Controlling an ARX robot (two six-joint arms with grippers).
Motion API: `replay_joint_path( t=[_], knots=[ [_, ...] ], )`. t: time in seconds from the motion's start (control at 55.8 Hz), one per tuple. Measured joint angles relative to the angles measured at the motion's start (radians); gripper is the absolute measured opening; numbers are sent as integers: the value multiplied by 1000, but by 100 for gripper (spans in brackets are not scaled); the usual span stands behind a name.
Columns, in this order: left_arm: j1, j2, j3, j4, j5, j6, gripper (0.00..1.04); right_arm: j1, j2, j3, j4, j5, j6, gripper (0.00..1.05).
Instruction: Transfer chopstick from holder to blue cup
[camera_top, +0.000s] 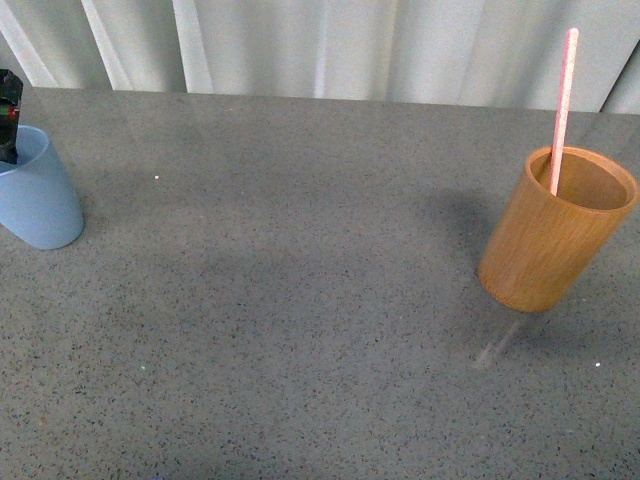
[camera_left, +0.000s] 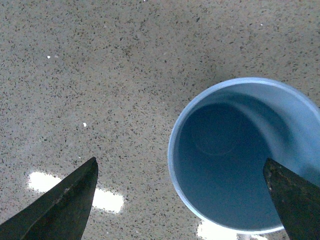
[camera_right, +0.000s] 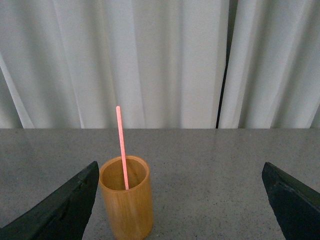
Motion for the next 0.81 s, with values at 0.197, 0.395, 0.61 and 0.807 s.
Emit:
replay_joint_path(
  t=[0.197, 0.395, 0.61, 0.807],
  knots=[
    [-5, 40, 12, 8, -17, 0, 98, 0, 0, 0, 0, 0, 0, 95],
    [-27, 64, 14, 11, -35, -3, 92, 0, 0, 0, 0, 0, 0, 95],
    [-61, 70, 27, -1, -22, -8, 62, 0, 0, 0, 0, 0, 0, 95],
    [-94, 70, 38, -30, -13, -23, 33, 0, 0, 0, 0, 0, 0, 95]
  ],
)
